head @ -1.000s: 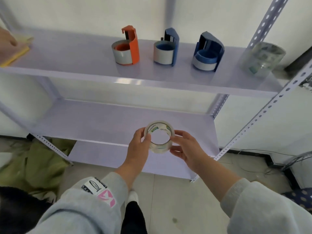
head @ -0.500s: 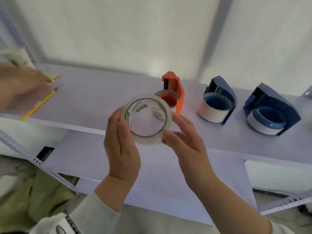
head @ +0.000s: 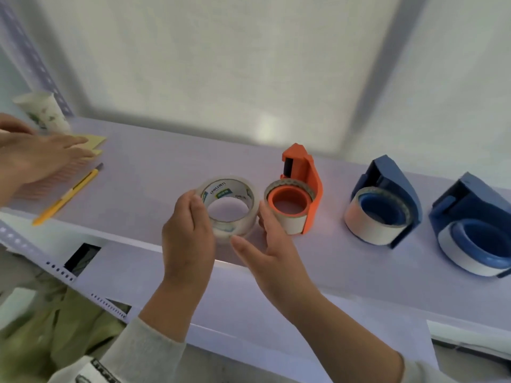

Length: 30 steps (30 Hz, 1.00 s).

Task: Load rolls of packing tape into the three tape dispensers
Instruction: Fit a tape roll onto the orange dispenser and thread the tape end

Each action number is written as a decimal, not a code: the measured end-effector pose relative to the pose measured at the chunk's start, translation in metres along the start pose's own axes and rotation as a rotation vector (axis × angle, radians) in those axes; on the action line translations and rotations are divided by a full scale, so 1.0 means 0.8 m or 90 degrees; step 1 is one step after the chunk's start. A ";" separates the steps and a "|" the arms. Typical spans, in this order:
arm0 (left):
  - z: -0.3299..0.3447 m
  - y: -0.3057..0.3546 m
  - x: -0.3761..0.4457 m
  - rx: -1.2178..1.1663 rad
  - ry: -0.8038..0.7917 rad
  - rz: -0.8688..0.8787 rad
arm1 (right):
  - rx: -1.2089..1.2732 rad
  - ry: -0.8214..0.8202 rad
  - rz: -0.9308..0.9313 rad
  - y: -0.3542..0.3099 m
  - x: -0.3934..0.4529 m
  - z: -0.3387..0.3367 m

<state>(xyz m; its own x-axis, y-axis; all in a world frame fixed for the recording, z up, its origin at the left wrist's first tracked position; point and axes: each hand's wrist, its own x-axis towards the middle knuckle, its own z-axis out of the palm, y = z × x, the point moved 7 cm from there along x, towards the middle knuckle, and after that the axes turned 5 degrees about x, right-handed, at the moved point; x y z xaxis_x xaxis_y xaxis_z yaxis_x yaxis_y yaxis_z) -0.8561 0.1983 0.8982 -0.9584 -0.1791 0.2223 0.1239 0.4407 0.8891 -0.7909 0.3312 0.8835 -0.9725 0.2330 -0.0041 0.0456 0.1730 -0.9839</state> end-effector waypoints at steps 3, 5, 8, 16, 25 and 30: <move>0.007 0.001 0.002 0.034 0.007 0.015 | -0.011 -0.009 0.002 0.003 -0.003 -0.012; 0.014 0.001 0.005 0.053 0.011 0.018 | -0.008 -0.007 0.019 0.005 -0.010 -0.027; 0.025 0.007 0.008 0.117 -0.018 0.014 | -0.034 0.027 0.017 0.003 -0.021 -0.054; 0.086 0.124 -0.060 0.184 -0.104 0.384 | 0.008 0.108 0.003 0.007 -0.017 -0.109; 0.135 0.118 -0.074 0.308 -0.229 0.496 | -0.030 0.198 0.033 0.015 -0.015 -0.171; 0.133 0.115 -0.076 0.151 -0.224 0.534 | -0.040 0.322 0.020 0.016 -0.025 -0.213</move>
<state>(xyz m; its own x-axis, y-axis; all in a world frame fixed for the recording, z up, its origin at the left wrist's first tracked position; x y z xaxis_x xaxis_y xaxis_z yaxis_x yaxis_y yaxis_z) -0.8142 0.3432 0.9242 -0.6068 0.5379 0.5852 0.7912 0.4795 0.3796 -0.7321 0.4920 0.9017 -0.7384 0.6708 0.0694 0.1016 0.2123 -0.9719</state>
